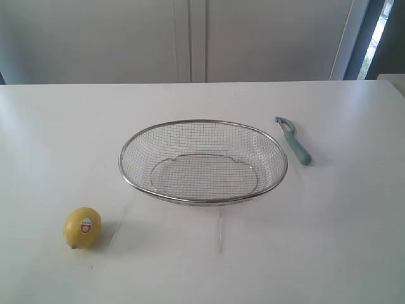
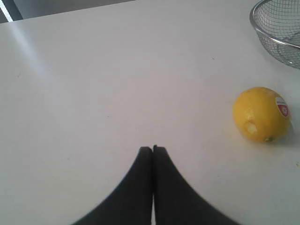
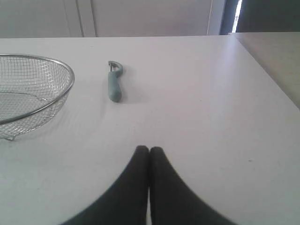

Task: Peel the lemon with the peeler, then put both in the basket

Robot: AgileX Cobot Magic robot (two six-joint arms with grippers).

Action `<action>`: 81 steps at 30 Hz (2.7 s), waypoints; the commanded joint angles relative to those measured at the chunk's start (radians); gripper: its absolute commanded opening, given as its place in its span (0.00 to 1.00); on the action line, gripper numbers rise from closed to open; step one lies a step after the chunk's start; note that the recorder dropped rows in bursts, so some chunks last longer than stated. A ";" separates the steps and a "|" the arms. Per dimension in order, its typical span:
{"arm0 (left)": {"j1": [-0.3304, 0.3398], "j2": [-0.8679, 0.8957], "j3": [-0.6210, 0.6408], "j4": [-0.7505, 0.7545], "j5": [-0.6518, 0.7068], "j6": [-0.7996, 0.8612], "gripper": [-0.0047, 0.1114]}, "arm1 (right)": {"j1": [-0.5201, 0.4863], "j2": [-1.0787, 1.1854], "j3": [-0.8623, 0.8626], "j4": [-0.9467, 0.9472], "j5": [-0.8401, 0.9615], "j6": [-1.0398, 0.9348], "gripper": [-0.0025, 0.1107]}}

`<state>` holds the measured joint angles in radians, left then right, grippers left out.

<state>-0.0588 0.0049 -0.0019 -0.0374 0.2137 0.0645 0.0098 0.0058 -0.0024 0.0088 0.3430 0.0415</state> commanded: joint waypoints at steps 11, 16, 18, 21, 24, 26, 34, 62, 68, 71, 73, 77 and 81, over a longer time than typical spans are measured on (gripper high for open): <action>-0.007 -0.005 0.002 -0.006 -0.003 -0.004 0.04 | 0.002 -0.006 0.002 -0.003 -0.037 0.000 0.02; -0.007 -0.005 0.002 -0.006 -0.003 -0.004 0.04 | 0.002 -0.006 0.002 -0.003 -0.065 0.000 0.02; -0.007 -0.005 0.002 -0.006 -0.003 -0.004 0.04 | 0.002 -0.006 0.002 -0.003 -0.121 0.000 0.02; -0.007 -0.005 0.002 -0.006 -0.003 -0.004 0.04 | 0.002 -0.006 0.002 -0.003 -0.265 0.000 0.02; -0.007 -0.005 0.002 -0.006 -0.003 -0.004 0.04 | 0.002 -0.006 0.002 -0.003 -0.438 0.000 0.02; -0.007 -0.005 0.002 -0.006 -0.003 -0.004 0.04 | 0.002 -0.006 0.002 -0.003 -0.539 0.000 0.02; -0.007 -0.005 0.002 -0.006 -0.003 -0.004 0.04 | 0.002 -0.006 0.002 -0.003 -0.825 -0.042 0.02; -0.007 -0.005 0.002 -0.006 -0.003 -0.004 0.04 | 0.002 -0.006 0.002 -0.003 -0.866 0.077 0.02; -0.007 -0.005 0.002 -0.006 -0.003 -0.004 0.04 | 0.002 -0.006 0.002 -0.003 -0.860 0.077 0.02; -0.007 -0.005 0.002 -0.006 -0.003 -0.004 0.04 | 0.002 -0.006 0.002 -0.003 -0.873 0.079 0.02; -0.007 -0.005 0.002 -0.006 -0.003 -0.004 0.04 | 0.002 -0.006 0.002 -0.003 -0.875 0.079 0.02; -0.007 -0.005 0.002 -0.006 -0.003 -0.004 0.04 | 0.002 -0.006 0.002 -0.001 -0.880 0.071 0.02; -0.007 -0.005 0.002 -0.006 -0.003 -0.004 0.04 | 0.002 -0.006 0.002 0.004 -0.897 0.065 0.02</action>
<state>-0.0588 0.0049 -0.0019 -0.0374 0.2137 0.0645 0.0098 0.0058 -0.0024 0.0088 -0.5322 0.1160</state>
